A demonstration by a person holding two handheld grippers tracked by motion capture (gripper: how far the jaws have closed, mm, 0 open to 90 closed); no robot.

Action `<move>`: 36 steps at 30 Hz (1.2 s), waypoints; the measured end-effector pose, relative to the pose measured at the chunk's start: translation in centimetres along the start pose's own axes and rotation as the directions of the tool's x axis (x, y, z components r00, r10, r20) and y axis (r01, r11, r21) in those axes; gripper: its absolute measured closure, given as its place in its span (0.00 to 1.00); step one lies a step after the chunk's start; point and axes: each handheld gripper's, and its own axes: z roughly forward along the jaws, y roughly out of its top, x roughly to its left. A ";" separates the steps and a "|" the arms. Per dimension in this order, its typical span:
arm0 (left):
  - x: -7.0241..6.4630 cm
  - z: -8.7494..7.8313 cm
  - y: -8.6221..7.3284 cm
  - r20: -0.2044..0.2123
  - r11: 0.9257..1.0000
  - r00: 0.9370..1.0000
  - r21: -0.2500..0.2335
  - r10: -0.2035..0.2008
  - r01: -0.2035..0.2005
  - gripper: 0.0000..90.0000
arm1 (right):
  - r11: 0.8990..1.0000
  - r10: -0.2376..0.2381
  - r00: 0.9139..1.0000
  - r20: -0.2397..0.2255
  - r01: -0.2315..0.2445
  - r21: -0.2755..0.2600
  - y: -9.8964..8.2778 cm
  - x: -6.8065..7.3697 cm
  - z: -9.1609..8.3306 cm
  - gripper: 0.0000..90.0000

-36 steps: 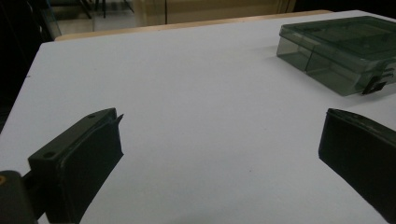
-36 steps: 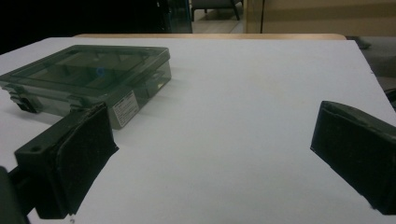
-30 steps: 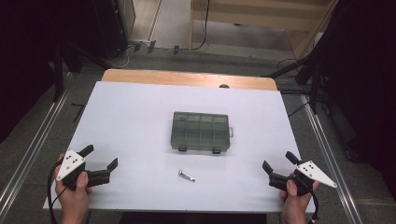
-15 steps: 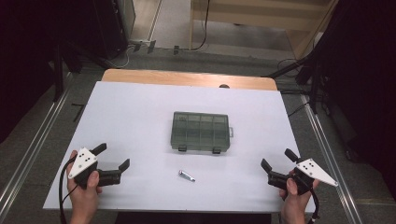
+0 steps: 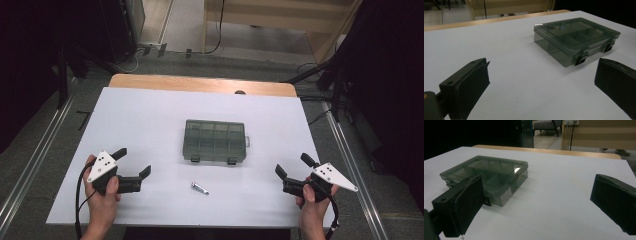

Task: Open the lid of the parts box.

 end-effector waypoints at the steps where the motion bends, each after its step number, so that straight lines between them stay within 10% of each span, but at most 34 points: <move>1: -0.1 0.2 0.1 0.001 1.000 1.000 0.003 -0.003 0.003 0.00 | 1.000 -0.001 1.000 0.001 0.001 0.002 0.1 0.0 0.1 0.00; 26: -2.4 4.4 2.1 0.079 1.000 0.997 0.003 0.014 -0.014 0.00 | 0.999 0.038 0.996 -0.078 -0.037 0.012 1.9 1.5 3.4 0.01; 36: -3.2 5.7 2.6 0.123 1.000 0.992 -0.004 -0.001 0.001 0.00 | 0.999 0.051 0.993 -0.105 -0.050 0.012 2.5 2.1 4.7 0.18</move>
